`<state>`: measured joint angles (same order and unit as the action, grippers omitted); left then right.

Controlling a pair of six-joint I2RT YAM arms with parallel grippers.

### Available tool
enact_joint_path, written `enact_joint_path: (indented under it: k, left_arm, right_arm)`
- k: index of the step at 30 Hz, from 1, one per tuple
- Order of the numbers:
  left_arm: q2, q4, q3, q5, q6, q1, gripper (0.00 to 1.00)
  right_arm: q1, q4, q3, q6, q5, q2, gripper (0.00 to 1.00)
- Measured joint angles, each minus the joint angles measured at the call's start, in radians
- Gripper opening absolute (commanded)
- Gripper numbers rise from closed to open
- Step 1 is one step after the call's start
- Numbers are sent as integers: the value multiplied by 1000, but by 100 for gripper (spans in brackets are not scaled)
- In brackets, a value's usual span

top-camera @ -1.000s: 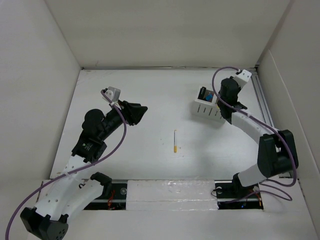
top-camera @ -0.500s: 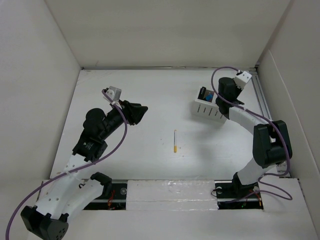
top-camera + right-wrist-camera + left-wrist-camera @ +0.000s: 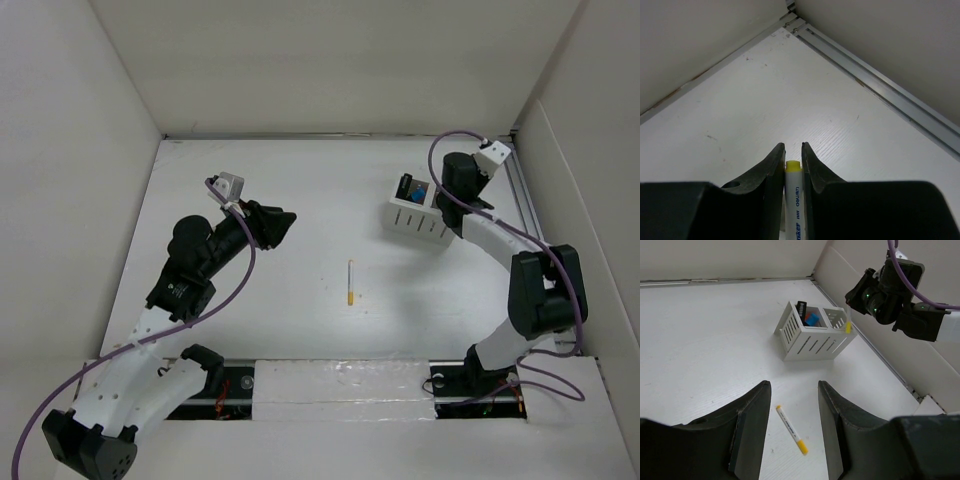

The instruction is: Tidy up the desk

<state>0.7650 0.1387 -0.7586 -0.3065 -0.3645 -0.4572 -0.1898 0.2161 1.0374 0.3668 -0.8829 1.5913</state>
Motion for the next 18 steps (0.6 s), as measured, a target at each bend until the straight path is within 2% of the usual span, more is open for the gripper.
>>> enact_joint_path:
  k: [6,18]
  left_arm:
    - [0,0,0,0,0,0,39]
    - [-1,0,0,0,0,0,38]
  right_arm:
    - [-15,-50,13,7,4,64,3]
    - [-36,-67,13,6,15,66,3]
